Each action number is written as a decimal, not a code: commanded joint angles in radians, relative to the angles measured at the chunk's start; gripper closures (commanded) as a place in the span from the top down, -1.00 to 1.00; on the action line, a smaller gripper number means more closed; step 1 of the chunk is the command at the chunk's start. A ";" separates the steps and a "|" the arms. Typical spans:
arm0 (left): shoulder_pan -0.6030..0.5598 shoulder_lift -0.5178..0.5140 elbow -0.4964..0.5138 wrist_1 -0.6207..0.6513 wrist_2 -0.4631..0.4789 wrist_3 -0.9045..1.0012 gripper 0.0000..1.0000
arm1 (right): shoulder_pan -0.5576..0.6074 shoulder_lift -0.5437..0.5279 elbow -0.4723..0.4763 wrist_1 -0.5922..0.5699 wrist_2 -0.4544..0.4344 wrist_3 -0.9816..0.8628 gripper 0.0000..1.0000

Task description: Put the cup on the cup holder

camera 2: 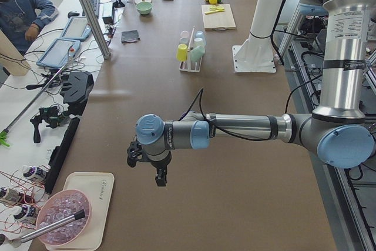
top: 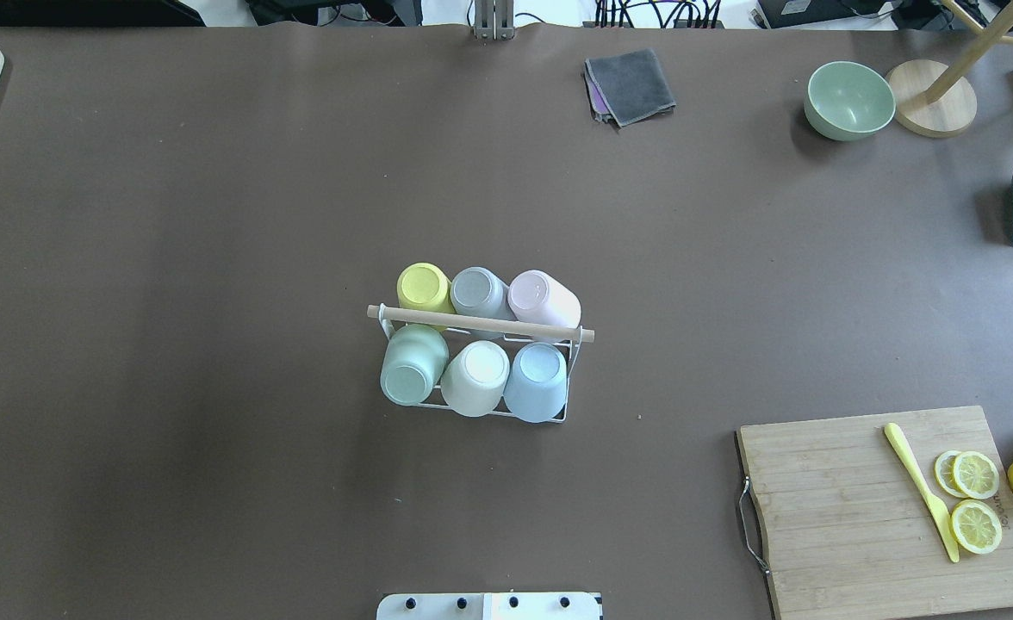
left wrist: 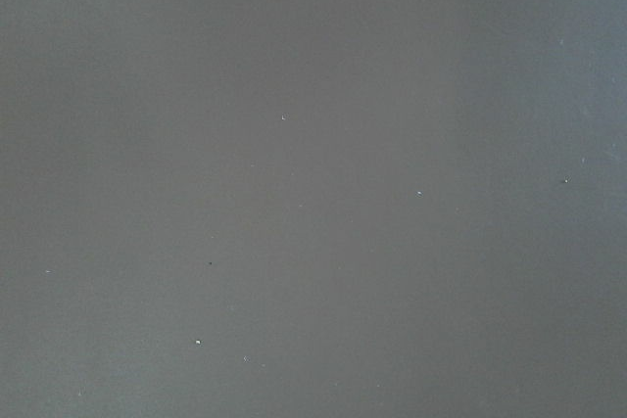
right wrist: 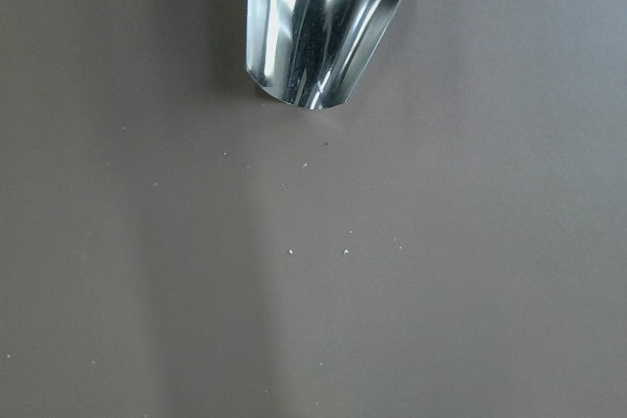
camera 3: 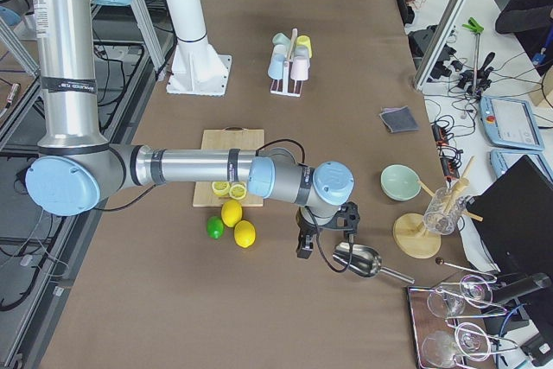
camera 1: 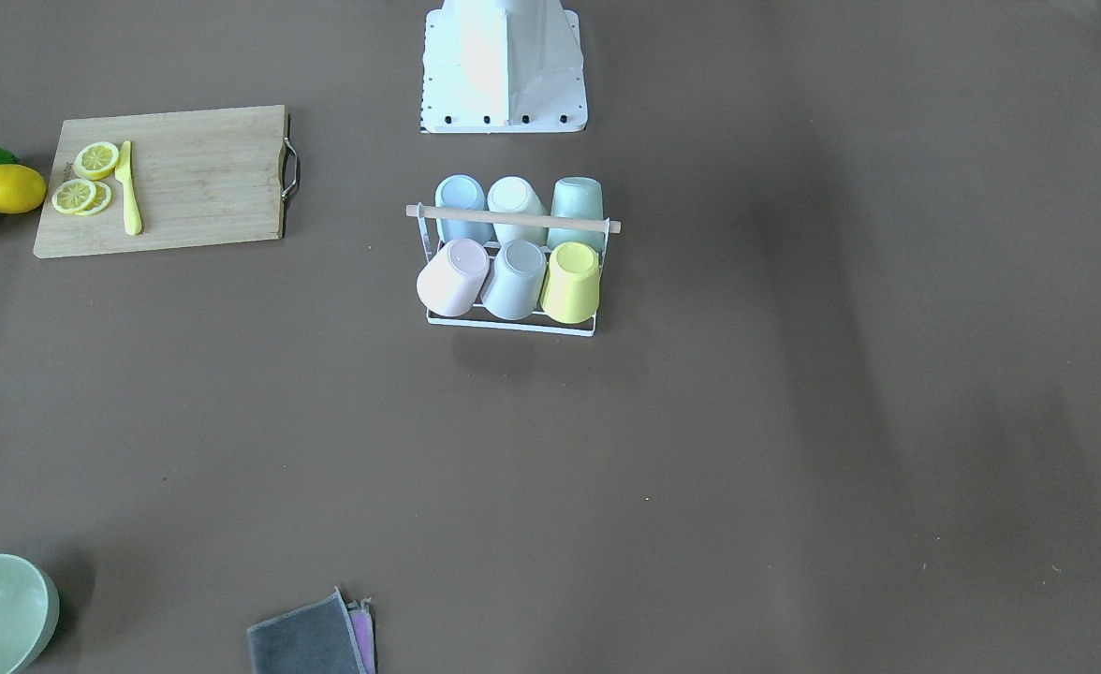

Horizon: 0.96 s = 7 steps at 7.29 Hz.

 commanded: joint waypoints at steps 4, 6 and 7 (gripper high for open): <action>-0.002 0.000 -0.075 0.119 0.026 -0.001 0.96 | 0.006 0.007 -0.011 0.037 -0.007 -0.008 1.00; -0.008 0.022 -0.101 0.121 0.026 -0.001 0.96 | 0.003 0.015 -0.010 0.036 -0.017 -0.007 1.00; -0.010 0.047 -0.118 0.115 0.028 0.002 0.96 | 0.003 0.015 -0.010 0.034 -0.017 -0.008 1.00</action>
